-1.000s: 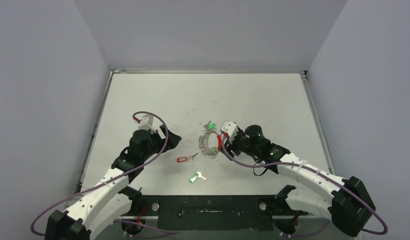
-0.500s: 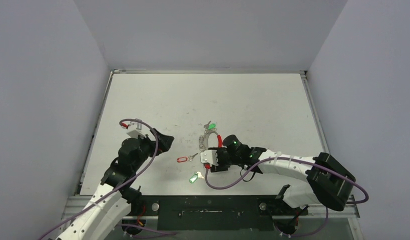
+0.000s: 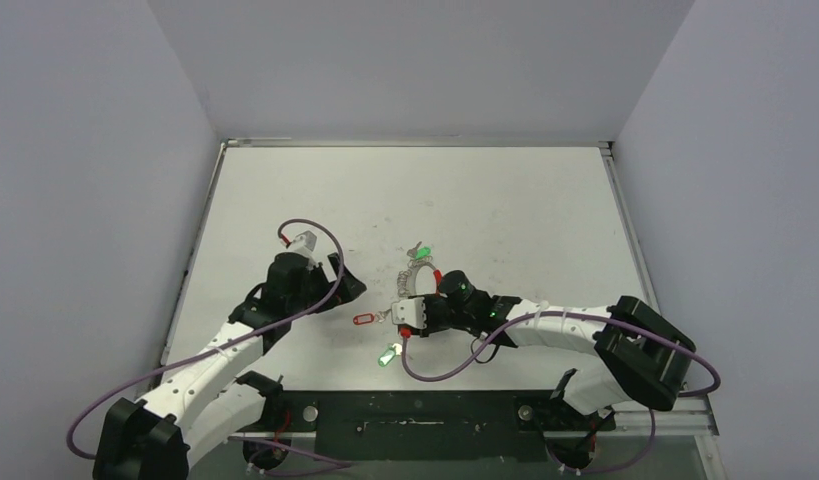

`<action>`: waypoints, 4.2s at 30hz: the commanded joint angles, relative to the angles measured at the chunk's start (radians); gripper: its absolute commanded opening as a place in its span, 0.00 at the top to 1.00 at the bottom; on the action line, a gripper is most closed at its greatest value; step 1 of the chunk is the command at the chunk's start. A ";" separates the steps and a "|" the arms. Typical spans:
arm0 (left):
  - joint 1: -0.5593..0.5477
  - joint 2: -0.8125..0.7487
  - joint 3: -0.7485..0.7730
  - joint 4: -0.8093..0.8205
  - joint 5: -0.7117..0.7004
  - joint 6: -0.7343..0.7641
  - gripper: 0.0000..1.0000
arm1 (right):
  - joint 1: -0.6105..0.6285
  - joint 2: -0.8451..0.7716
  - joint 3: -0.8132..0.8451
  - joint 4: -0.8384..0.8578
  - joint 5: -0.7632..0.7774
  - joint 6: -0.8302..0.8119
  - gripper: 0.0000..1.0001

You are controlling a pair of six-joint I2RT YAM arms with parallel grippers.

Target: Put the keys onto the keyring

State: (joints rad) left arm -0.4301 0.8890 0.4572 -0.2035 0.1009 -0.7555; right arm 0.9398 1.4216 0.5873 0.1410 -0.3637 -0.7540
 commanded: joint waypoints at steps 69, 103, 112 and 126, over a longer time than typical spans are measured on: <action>0.008 -0.038 0.171 0.126 0.101 0.105 0.16 | -0.238 -0.249 0.183 -0.022 -0.151 0.510 1.00; -0.081 0.073 -0.034 1.056 0.683 0.362 0.32 | -0.329 -0.394 -0.100 0.575 -0.513 0.888 1.00; -0.255 0.021 -0.029 0.836 0.686 0.884 0.35 | -0.328 -0.464 -0.076 0.389 -0.576 0.649 1.00; -0.302 0.086 -0.019 0.917 0.594 0.948 0.68 | -0.316 -0.482 -0.080 0.402 -0.552 0.670 1.00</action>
State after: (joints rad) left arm -0.7216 0.9596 0.4072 0.6514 0.7265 0.1696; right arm 0.6167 0.9695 0.4679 0.4820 -0.9054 -0.0612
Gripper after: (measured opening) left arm 0.350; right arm 0.029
